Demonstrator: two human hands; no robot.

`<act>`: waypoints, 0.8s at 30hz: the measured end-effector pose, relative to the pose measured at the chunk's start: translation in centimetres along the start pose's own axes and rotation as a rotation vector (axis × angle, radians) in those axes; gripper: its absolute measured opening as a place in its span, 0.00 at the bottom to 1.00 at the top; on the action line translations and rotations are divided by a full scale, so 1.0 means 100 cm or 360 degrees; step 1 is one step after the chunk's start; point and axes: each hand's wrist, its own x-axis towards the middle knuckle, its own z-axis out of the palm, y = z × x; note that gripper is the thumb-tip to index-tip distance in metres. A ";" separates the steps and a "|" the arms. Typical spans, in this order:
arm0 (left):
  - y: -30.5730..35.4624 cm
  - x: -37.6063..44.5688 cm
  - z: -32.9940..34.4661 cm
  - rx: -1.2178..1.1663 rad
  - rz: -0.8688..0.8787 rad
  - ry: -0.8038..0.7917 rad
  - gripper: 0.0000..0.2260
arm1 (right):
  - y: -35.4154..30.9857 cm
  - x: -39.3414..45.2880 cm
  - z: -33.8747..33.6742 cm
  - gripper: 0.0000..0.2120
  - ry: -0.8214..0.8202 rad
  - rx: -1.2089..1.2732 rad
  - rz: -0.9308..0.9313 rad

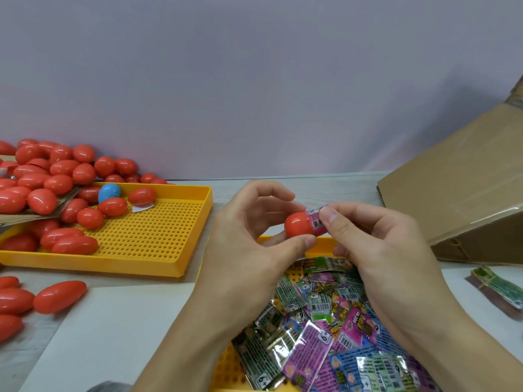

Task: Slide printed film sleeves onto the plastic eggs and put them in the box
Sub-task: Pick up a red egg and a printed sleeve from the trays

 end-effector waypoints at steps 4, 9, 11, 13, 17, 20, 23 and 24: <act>0.000 0.000 0.001 0.0003 0.0009 0.0011 0.20 | 0.002 0.001 -0.001 0.16 -0.0033 -0.0010 0.0046; 0.000 0.001 0.001 -0.0007 0.0024 0.0021 0.20 | 0.004 0.002 -0.001 0.18 -0.0082 -0.0029 0.0101; -0.001 0.001 0.001 -0.0015 0.0032 0.0027 0.21 | 0.005 0.003 -0.001 0.16 -0.0095 -0.0036 0.0097; -0.002 0.002 0.002 -0.0028 0.0039 0.0034 0.21 | 0.006 0.003 -0.002 0.16 -0.0107 -0.0024 0.0103; -0.002 0.002 0.002 -0.0044 0.0043 0.0036 0.21 | 0.005 0.004 -0.001 0.15 -0.0151 0.0039 0.0143; -0.001 0.002 0.002 -0.0047 0.0036 0.0027 0.21 | 0.005 0.004 -0.002 0.15 -0.0174 0.0081 0.0187; -0.001 0.002 0.002 -0.0055 0.0030 0.0021 0.21 | 0.005 0.005 -0.003 0.15 -0.0172 0.0097 0.0212; -0.001 0.002 0.002 -0.0055 0.0029 0.0019 0.21 | 0.004 0.004 -0.003 0.15 -0.0172 0.0102 0.0213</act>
